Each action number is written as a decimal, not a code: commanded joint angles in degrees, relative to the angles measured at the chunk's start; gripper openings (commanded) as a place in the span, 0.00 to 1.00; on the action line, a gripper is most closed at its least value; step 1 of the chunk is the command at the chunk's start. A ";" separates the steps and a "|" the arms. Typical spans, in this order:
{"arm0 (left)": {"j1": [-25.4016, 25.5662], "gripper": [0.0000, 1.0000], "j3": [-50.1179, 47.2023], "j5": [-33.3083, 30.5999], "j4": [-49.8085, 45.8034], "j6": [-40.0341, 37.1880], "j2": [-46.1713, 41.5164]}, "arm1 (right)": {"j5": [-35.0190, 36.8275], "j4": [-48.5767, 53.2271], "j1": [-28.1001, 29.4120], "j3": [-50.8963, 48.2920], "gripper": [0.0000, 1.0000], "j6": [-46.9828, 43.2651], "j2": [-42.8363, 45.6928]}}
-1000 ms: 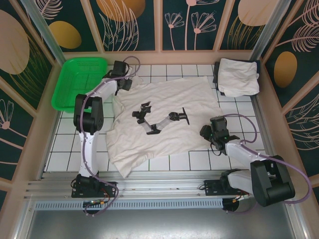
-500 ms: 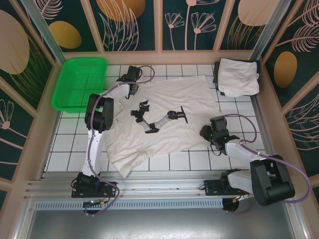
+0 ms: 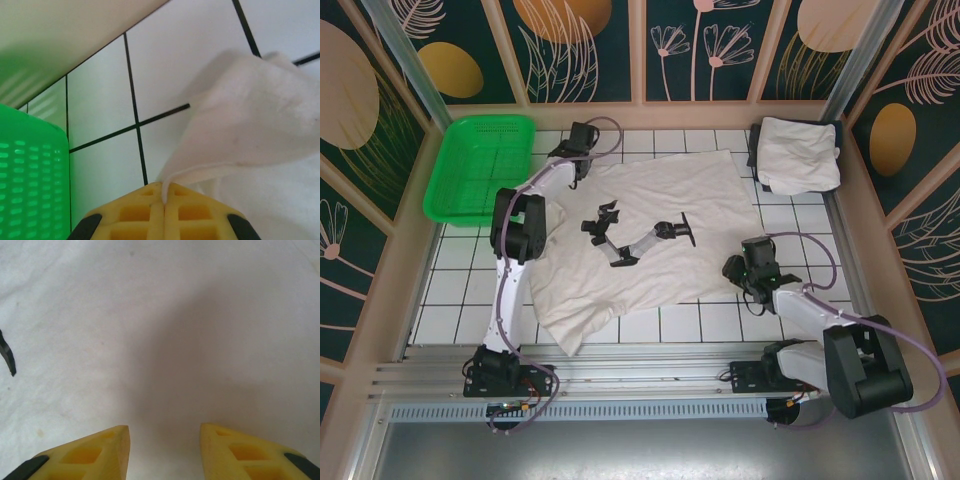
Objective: Fold and stack the t-shirts
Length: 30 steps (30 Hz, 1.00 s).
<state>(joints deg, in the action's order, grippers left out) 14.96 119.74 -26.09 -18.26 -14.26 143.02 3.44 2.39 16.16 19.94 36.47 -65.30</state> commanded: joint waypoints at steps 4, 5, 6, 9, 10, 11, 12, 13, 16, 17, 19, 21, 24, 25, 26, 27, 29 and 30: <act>-7.80 0.09 3.87 13.71 -1.63 19.84 -4.07 | 2.15 3.93 1.95 -2.52 0.39 4.72 4.93; -8.01 0.12 5.58 13.58 -2.84 21.14 -3.03 | 2.58 4.68 2.53 -2.50 0.39 5.14 5.70; -8.10 0.12 8.13 12.97 -4.86 22.27 -1.41 | 3.23 5.64 3.16 -2.54 0.39 5.66 6.58; -8.42 0.20 16.29 12.17 -11.44 25.67 3.32 | 3.19 7.49 4.06 -3.15 0.39 6.93 9.58; -8.50 0.29 18.17 12.08 -13.35 27.41 4.32 | 2.99 8.00 4.09 -3.00 0.39 7.23 10.97; -8.69 0.36 19.19 11.85 -14.71 29.28 4.86 | 2.93 8.31 4.19 -2.62 0.39 7.23 12.26; -8.83 0.39 20.03 12.85 -15.80 30.83 5.24 | 2.80 8.64 4.23 -1.84 0.39 6.94 13.60; -8.98 0.43 20.06 14.40 -16.14 31.74 5.12 | 2.87 9.15 4.38 -0.69 0.38 6.62 14.46; -8.98 0.49 18.05 18.09 -15.48 32.98 2.76 | 3.81 9.59 5.05 4.02 0.38 4.25 14.00; -8.98 0.51 16.74 19.39 -14.68 33.24 1.71 | 4.19 9.08 5.27 5.41 0.38 3.39 12.87; -8.86 0.53 13.68 23.51 -12.62 33.00 -0.72 | 4.19 6.77 5.42 7.92 0.39 1.06 8.87; -8.66 0.54 11.38 27.59 -11.35 33.02 -2.16 | 4.41 4.14 5.37 10.42 0.39 -1.05 3.35; -7.16 0.54 8.88 31.36 -11.82 32.81 -3.17 | 5.77 2.44 5.22 14.12 0.40 -3.08 -5.67; -6.38 0.54 7.60 31.89 -11.67 32.69 -3.56 | 6.19 2.19 5.12 14.57 0.40 -3.08 -7.97; -5.42 0.54 5.91 32.39 -11.07 32.56 -3.86 | 6.29 1.73 4.96 14.36 0.41 -2.66 -9.96; -4.54 0.55 4.37 32.46 -10.39 32.62 -4.06 | 5.85 1.39 4.72 13.74 0.41 -1.85 -11.40; -3.46 0.56 1.72 32.88 -8.06 33.51 -3.53 | 5.43 0.55 4.57 11.15 0.41 0.48 -12.18; -3.35 0.55 1.13 33.23 -7.02 34.44 -2.58 | 5.32 0.50 4.50 9.20 0.41 2.05 -11.69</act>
<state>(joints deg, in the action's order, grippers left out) 9.69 122.89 3.70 -28.71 18.17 141.93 7.33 3.84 21.04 32.38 36.16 -77.17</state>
